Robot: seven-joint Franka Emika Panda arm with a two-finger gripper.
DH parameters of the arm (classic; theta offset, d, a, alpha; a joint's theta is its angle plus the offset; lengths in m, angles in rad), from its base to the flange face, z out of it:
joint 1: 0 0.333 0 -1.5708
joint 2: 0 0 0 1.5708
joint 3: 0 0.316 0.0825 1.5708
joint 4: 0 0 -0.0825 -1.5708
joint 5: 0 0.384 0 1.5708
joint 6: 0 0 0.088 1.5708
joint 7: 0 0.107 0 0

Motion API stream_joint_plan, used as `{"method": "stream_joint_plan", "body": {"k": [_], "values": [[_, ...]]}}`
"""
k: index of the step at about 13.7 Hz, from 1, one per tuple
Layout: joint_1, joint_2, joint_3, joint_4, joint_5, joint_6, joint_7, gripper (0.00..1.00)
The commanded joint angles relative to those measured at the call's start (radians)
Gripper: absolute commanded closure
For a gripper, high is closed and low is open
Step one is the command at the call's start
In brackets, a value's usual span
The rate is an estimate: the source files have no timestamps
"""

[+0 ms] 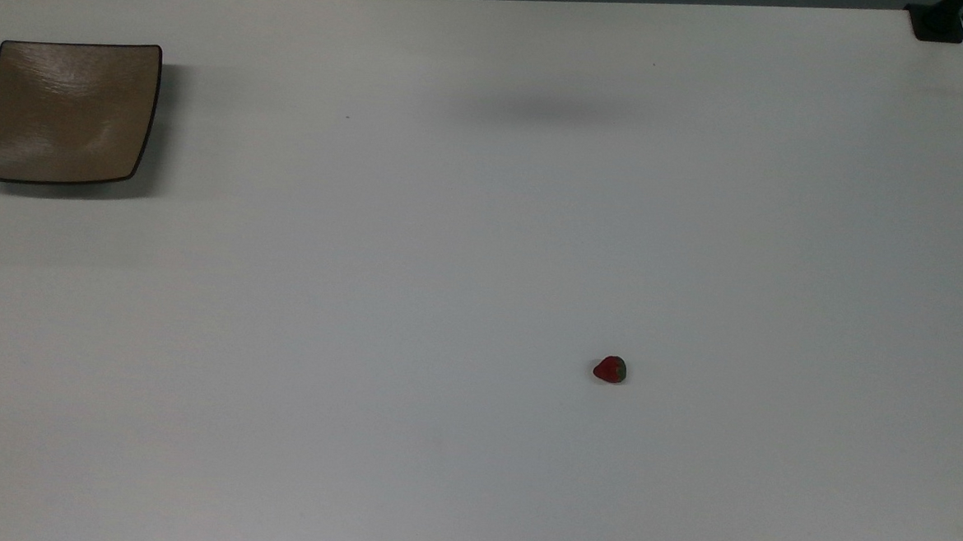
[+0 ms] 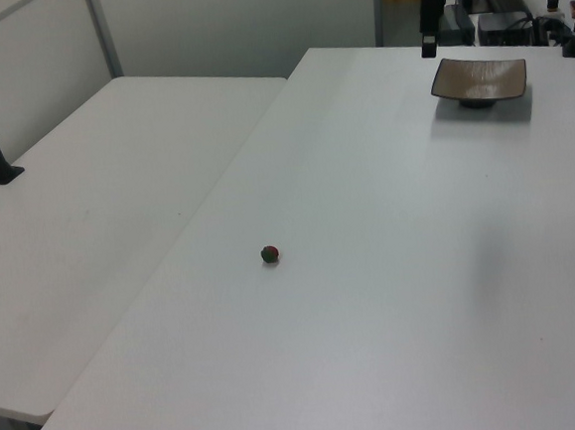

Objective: Strawberries on a ceramic plate

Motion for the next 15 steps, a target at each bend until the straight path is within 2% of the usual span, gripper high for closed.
{"method": "stream_joint_plan", "body": {"k": [1,11,15], "values": [[-0.008,-0.017,0.007,-0.029,0.012,0.074,-0.018,0.00],[-0.010,-0.016,0.008,-0.029,0.017,0.079,-0.020,0.00],[0.027,0.033,0.010,-0.027,0.020,0.151,-0.018,0.00]]}}
